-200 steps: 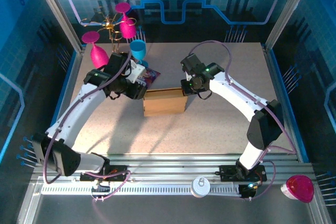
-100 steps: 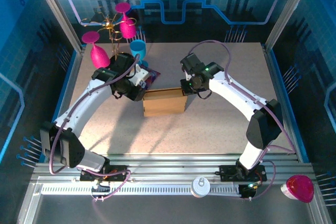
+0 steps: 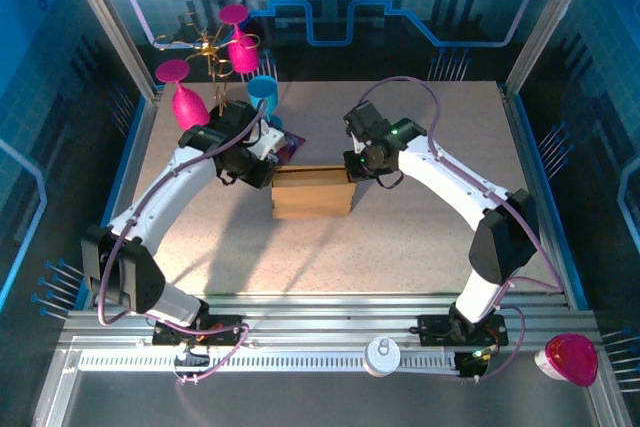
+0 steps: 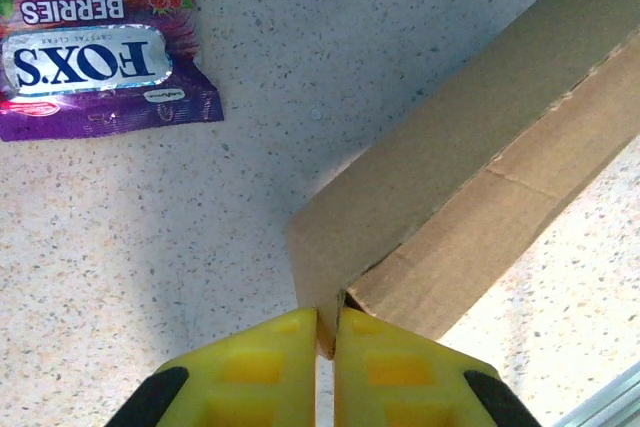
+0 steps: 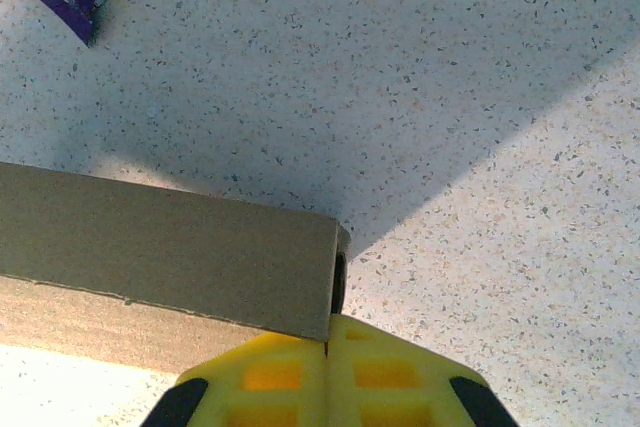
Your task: Fold the paper box
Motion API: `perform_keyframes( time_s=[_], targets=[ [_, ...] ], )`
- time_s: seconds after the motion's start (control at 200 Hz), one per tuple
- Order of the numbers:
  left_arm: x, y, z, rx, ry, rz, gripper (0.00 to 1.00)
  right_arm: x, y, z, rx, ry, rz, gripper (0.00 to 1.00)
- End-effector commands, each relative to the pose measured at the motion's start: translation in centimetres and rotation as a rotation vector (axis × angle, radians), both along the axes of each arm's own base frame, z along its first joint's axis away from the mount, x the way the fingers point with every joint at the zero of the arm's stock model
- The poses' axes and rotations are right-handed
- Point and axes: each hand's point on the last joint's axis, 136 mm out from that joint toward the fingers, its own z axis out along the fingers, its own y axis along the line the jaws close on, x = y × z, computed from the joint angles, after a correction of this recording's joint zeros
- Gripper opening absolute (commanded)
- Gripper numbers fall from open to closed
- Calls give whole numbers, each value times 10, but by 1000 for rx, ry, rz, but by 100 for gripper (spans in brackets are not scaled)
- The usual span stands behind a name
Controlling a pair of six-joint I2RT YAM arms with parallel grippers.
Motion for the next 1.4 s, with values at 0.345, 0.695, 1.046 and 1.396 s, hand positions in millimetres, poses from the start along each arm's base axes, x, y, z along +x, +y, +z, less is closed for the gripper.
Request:
perform_keyframes(
  time_s=[0.345, 0.695, 1.046, 1.396],
  targets=[
    [-4, -20, 21, -194, 167, 145, 11, -7, 3, -11, -51, 48, 21, 0],
    [-6, -25, 20, -253, 296, 224, 11, -6, 5, -11, -50, 46, 19, 0],
    [-2, -30, 26, -282, 406, 333, 15, -6, 7, -12, -47, 51, 22, 0],
    [-6, -34, 28, -287, 513, 381, 14, -4, 9, -11, -51, 58, 22, 0]
  ],
)
